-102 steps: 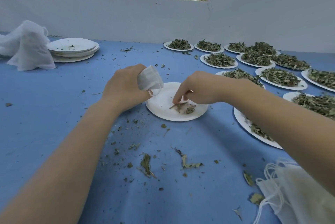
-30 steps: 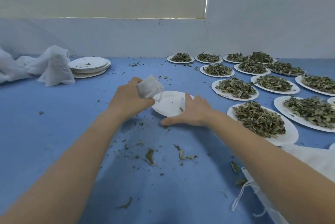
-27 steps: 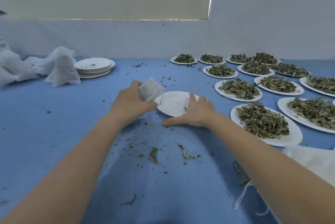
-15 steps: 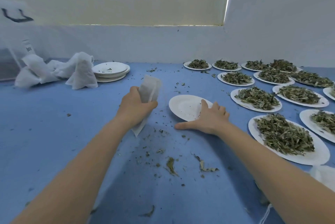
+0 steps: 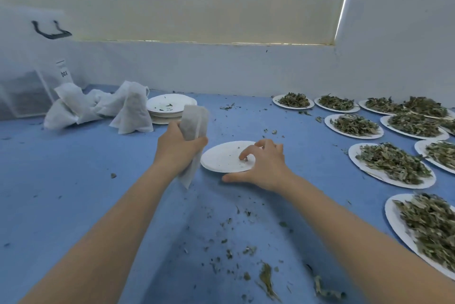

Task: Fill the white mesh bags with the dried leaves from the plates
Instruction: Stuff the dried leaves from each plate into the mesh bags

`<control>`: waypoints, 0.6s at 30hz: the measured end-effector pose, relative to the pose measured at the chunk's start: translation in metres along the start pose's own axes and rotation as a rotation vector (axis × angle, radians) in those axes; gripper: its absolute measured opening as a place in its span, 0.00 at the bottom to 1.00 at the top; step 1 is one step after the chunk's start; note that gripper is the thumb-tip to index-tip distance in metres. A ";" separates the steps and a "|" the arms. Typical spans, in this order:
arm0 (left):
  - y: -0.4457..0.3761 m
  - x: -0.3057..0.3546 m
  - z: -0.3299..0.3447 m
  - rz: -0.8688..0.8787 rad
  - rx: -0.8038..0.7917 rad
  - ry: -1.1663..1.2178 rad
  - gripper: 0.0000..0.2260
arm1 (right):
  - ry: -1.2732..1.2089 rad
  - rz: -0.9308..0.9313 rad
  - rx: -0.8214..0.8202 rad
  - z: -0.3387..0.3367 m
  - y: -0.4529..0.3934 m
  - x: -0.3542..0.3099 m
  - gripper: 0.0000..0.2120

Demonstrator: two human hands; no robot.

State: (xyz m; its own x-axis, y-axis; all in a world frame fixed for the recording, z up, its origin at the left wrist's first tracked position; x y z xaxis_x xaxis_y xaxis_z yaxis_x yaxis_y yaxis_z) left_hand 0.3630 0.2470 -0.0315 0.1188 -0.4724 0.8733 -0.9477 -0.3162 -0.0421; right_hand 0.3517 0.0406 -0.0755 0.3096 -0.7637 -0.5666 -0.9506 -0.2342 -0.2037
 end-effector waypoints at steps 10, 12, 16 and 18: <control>-0.009 -0.003 -0.013 0.020 0.036 0.009 0.25 | 0.192 -0.201 0.318 -0.014 -0.016 -0.028 0.27; -0.015 -0.002 -0.021 0.010 0.059 0.022 0.25 | 0.208 -0.233 0.360 -0.021 -0.024 -0.039 0.27; -0.042 -0.002 -0.030 -0.047 0.078 0.048 0.24 | 0.219 -0.254 0.443 -0.031 -0.057 -0.060 0.27; -0.064 -0.005 -0.030 -0.079 0.086 0.076 0.23 | 0.239 -0.254 0.427 -0.026 -0.083 -0.065 0.27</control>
State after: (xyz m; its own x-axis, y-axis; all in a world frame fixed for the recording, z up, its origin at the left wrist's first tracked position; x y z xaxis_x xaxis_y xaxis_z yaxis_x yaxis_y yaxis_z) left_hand 0.4138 0.2943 -0.0184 0.1664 -0.3806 0.9096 -0.9071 -0.4208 -0.0101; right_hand 0.4094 0.0940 -0.0014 0.4667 -0.8422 -0.2701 -0.7376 -0.2021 -0.6443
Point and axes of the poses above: each hand's wrist, its own y-axis away from the middle knuckle, its own z-axis out of the palm, x = y × z, the point moved 7 cm from there along -y, towards the middle knuckle, and after that the axes turned 11 degrees about -z, right-handed, at the moved point
